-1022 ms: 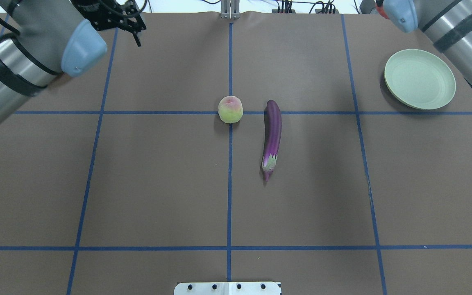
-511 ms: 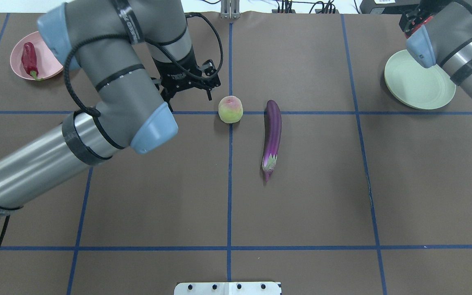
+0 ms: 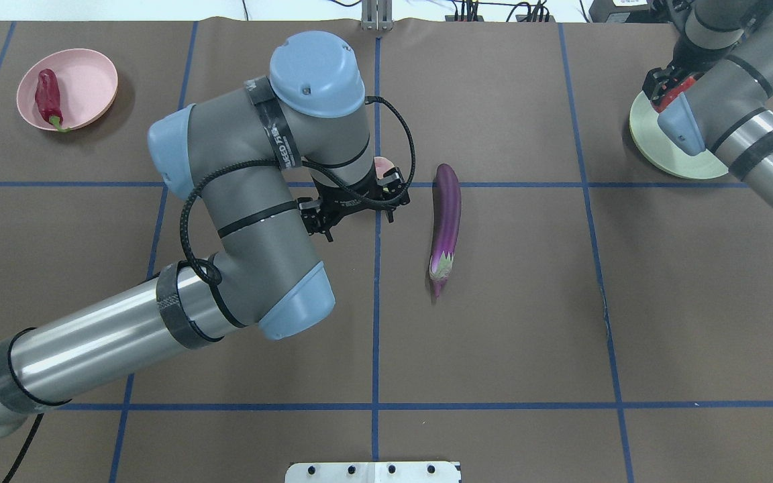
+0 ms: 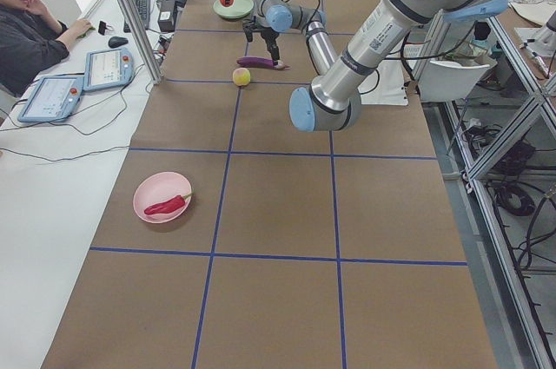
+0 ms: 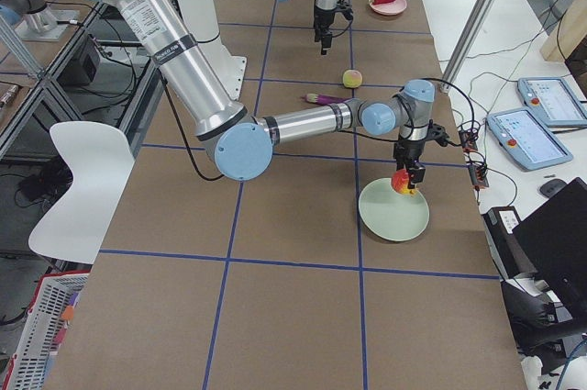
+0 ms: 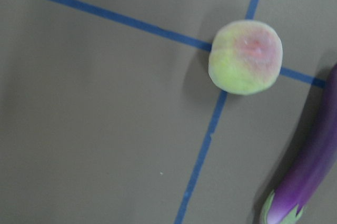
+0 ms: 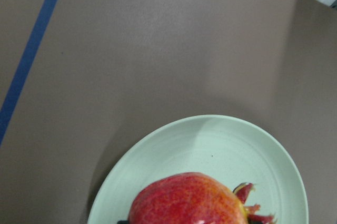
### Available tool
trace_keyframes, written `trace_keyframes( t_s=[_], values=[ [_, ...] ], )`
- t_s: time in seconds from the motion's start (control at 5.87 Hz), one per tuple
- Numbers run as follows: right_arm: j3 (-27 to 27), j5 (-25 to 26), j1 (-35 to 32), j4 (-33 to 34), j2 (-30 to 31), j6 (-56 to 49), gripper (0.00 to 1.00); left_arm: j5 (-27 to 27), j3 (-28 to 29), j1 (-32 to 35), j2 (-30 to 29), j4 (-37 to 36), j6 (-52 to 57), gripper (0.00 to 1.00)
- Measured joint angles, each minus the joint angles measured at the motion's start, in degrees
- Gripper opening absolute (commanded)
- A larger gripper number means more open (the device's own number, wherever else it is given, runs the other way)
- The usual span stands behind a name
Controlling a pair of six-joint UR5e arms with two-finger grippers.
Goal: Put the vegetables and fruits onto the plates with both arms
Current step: 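Reach left gripper to purple eggplant while right sets pomegranate on green plate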
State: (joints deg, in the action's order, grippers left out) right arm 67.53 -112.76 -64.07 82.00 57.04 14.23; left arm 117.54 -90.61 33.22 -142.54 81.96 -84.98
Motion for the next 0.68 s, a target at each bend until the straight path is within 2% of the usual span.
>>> trace_keyframes(
  t_s=[0.17,0.51,0.68],
  values=[
    [-0.1,-0.1,0.7,0.0,0.8,0.0,0.0,-0.2,1.4,-1.2,-1.2,1.4,-1.4,1.0],
    [-0.4,-1.2,1.5,0.0,1.2,0.1,0.99,-2.2,9.1,-2.9,-5.3,8.1,-4.7,1.0],
    [-0.4,-2.8,1.5,-0.1,1.1,0.4,0.99,-3.8,13.6,-3.9,-7.5,11.8,-5.6,1.0]
  ],
)
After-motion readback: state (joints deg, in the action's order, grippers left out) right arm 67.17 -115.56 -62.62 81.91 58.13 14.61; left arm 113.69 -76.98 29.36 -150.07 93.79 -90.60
